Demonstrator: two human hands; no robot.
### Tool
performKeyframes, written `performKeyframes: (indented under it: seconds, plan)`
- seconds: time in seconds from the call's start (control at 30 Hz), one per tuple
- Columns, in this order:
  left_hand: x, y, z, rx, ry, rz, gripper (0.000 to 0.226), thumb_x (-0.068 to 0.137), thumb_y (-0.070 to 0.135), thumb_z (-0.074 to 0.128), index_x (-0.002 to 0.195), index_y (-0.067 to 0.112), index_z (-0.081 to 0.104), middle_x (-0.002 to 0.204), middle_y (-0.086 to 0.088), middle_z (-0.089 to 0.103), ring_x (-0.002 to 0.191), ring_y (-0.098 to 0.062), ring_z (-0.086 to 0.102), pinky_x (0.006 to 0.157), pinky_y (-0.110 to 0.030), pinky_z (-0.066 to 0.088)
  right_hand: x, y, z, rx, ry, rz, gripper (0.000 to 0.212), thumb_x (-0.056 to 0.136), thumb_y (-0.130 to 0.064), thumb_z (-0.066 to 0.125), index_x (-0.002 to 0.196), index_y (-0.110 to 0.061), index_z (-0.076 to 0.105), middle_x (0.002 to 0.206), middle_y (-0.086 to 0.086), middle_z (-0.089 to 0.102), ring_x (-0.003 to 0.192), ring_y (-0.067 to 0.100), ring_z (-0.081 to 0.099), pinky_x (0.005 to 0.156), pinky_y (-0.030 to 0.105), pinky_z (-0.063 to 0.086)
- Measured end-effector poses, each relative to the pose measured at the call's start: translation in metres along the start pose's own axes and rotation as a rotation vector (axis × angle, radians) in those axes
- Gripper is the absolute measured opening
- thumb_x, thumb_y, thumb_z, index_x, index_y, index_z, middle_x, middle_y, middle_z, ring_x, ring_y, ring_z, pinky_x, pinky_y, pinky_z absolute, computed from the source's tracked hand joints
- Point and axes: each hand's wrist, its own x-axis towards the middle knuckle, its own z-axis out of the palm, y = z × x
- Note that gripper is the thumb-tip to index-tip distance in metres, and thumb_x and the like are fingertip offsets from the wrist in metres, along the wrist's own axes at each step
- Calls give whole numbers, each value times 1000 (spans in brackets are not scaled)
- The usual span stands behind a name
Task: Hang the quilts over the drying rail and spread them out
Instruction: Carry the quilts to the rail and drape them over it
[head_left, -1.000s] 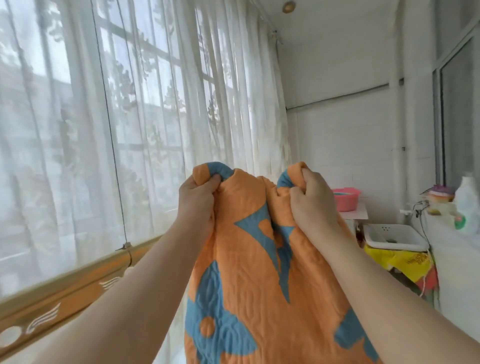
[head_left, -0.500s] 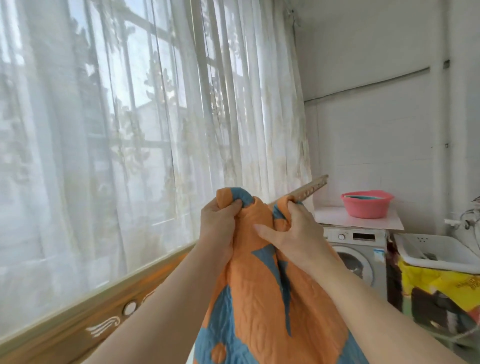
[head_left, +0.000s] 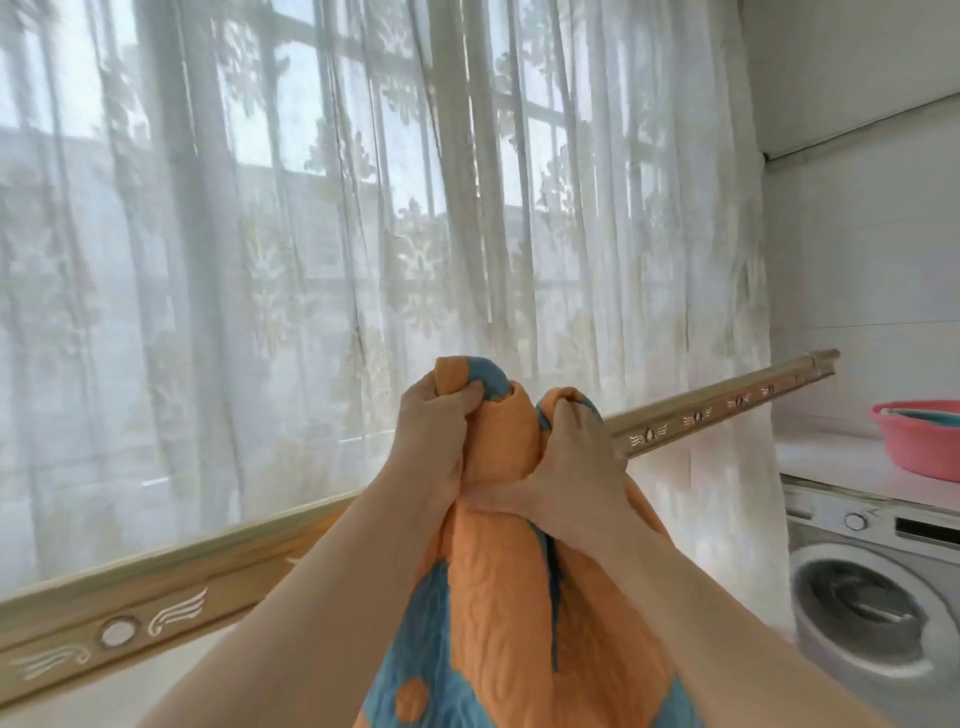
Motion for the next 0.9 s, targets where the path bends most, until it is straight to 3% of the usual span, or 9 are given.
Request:
performKeyframes:
  seconds: [0.1,0.33,0.47,0.53,0.57,0.63,0.7,0.77,0.9]
  plan:
    - [-6,1,20,50,-7,48,23,88,-9,45,92,-6,68,90,-16,70,88,-25,66,83,-35,56,7,11,1,-24,13,-45,111,40,-71,73,129,-15,33,130,1,38,126,23,36,104,47,33]
    - [-18,6,28,100,57,22,26,89,-10,47,85,5,68,77,-5,71,72,-14,68,57,-24,55,18,32,2,189,88,-173,73,63,-31,76,125,-17,41,116,1,51,109,20,47,85,26,33]
    - [-10,1,12,161,135,-75,7,86,17,65,92,15,67,94,-2,72,94,-18,66,75,-36,52,18,45,3,217,114,-202,63,63,-22,76,118,-15,46,107,1,53,102,22,49,86,32,39]
    - [-1,-5,0,169,257,-39,21,91,34,58,95,15,63,100,0,72,96,-16,65,84,-38,47,20,53,0,226,128,-200,61,63,-21,76,116,-14,47,105,1,53,101,23,49,87,35,41]
    - [4,-10,-9,284,348,6,26,94,38,52,101,15,61,104,-1,71,96,-17,64,85,-38,45,21,56,-2,229,135,-202,61,63,-21,77,116,-13,48,104,1,53,101,23,49,86,35,40]
    - [10,-24,-30,875,461,72,29,98,35,42,117,16,55,115,-4,65,102,-22,59,84,-36,43,22,61,-7,225,148,-213,61,63,-22,78,116,-12,49,104,2,54,100,23,49,86,34,39]
    - [16,-48,-52,1398,342,6,37,99,27,38,135,19,44,132,-8,55,121,-27,49,95,-39,40,22,62,-11,217,167,-221,61,62,-22,79,115,-12,50,105,3,56,100,23,51,86,36,41]
    - [22,-72,-66,1597,204,-85,47,100,22,34,146,20,30,150,-5,38,140,-26,29,114,-46,24,23,62,-15,209,187,-230,62,61,-21,79,115,-12,51,105,2,57,100,23,51,85,36,42]
    - [35,-94,-76,1766,127,-95,54,101,24,30,152,22,14,160,-1,15,148,-23,7,118,-50,5,27,64,-25,204,195,-228,66,62,-21,80,120,-13,49,109,2,56,104,22,50,91,37,41]
